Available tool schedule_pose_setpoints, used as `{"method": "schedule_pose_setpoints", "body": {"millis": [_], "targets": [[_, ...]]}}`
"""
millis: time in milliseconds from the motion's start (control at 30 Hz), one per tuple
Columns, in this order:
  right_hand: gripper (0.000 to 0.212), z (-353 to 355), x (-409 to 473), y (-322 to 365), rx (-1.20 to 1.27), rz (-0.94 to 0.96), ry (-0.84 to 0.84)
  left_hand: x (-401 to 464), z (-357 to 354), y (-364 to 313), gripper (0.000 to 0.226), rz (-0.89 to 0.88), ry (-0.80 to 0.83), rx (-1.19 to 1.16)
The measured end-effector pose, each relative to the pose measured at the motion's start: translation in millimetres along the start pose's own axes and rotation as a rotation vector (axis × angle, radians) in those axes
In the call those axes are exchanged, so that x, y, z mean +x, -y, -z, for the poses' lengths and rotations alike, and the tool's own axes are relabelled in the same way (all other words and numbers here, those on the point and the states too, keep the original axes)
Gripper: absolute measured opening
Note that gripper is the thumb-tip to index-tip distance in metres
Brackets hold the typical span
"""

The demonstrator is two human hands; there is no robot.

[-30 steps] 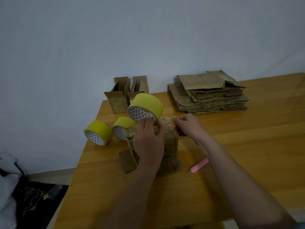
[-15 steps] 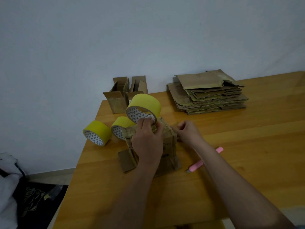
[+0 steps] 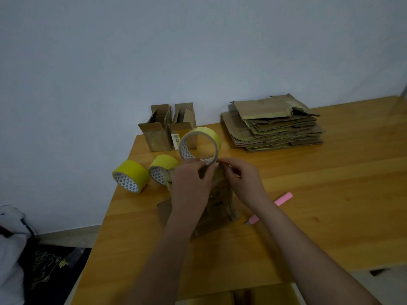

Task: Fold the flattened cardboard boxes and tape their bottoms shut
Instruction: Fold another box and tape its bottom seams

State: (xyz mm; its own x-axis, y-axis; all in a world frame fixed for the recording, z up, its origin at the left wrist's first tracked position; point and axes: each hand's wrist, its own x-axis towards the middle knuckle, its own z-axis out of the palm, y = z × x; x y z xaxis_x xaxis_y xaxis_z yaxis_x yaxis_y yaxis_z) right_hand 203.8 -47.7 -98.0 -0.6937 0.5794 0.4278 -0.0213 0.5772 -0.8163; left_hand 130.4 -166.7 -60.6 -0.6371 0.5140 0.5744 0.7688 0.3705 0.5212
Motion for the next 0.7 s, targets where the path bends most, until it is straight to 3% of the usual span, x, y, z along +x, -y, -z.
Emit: {"method": "schedule_pose_setpoints", "body": {"millis": [67, 167, 267, 333, 400, 500, 600, 700], "targets": [[0.035, -1.6, -1.0, 1.4, -0.025, 0.032, 0.014, -2.3, 11.5, 3.4, 0.029, -0.042, 0.031, -0.021], [0.04, -4.4, -0.8, 2.3, -0.051, 0.055, 0.01, -4.6, 30.6, 11.1, 0.019, -0.005, -0.117, -0.023], [0.04, -6.4, 0.1, 1.9, -0.071, 0.052, 0.007, -0.3, 38.3, 20.7, 0.049, 0.24, -0.236, -0.03], [0.04, -7.1, 0.6, 1.6, -0.091, 0.055, 0.001, 8.0, 33.7, 26.4, 0.07, 0.458, -0.135, -0.057], [0.04, -8.0, -0.5, 1.7, -0.109, 0.063, -0.005, 16.2, 23.4, 29.9, 0.074, 0.569, 0.004, -0.01], [0.042, -6.7, -4.3, 1.3, -0.119, 0.078, -0.007, 23.9, 9.6, 25.2, 0.057, 0.589, 0.124, -0.007], [0.042, 1.3, -5.6, -0.5, -0.117, 0.097, -0.021, 38.8, 6.9, 17.2, 0.038, 0.615, 0.133, -0.117], [0.042, 7.0, -4.2, -2.8, -0.147, 0.106, -0.022, 61.0, 6.5, 14.2, 0.05, 0.592, 0.167, -0.215]]}}
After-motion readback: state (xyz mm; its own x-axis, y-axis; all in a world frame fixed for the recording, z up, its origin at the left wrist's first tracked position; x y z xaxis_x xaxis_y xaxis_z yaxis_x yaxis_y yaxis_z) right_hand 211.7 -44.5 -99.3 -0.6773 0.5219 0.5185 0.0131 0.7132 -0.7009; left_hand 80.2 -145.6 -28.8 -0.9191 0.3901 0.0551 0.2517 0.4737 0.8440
